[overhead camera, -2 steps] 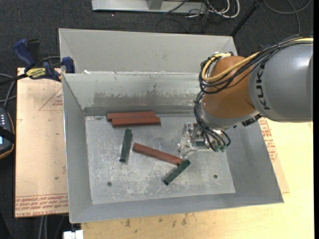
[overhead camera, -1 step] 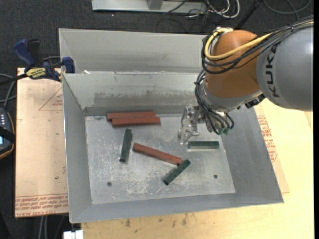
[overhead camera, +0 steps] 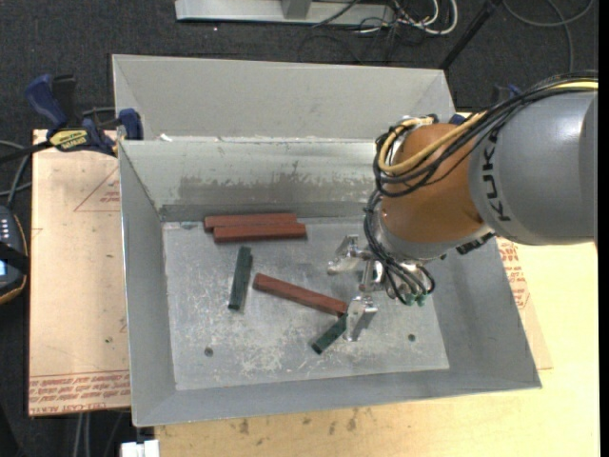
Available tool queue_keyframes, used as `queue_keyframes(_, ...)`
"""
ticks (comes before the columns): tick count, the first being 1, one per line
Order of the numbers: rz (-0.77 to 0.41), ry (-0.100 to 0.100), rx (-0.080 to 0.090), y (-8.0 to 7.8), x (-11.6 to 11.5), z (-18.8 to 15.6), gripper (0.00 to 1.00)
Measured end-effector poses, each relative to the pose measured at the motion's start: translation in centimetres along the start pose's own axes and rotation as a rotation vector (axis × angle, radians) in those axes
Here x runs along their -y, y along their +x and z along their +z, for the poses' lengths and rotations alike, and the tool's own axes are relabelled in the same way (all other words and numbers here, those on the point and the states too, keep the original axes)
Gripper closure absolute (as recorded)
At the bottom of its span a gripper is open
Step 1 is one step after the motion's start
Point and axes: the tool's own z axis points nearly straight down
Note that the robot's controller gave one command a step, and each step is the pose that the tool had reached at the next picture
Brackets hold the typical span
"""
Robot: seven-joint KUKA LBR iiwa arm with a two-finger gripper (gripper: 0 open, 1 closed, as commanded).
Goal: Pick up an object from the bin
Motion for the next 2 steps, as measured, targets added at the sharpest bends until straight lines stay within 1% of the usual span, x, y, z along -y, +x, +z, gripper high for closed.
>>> queue_keyframes(1, 0.0, 0.0, 0.007, -0.2, 0.01, -0.41, 0.0)
queue_keyframes(2, 0.0, 0.0, 0.007, -0.22, -0.01, -0.38, 0.0)
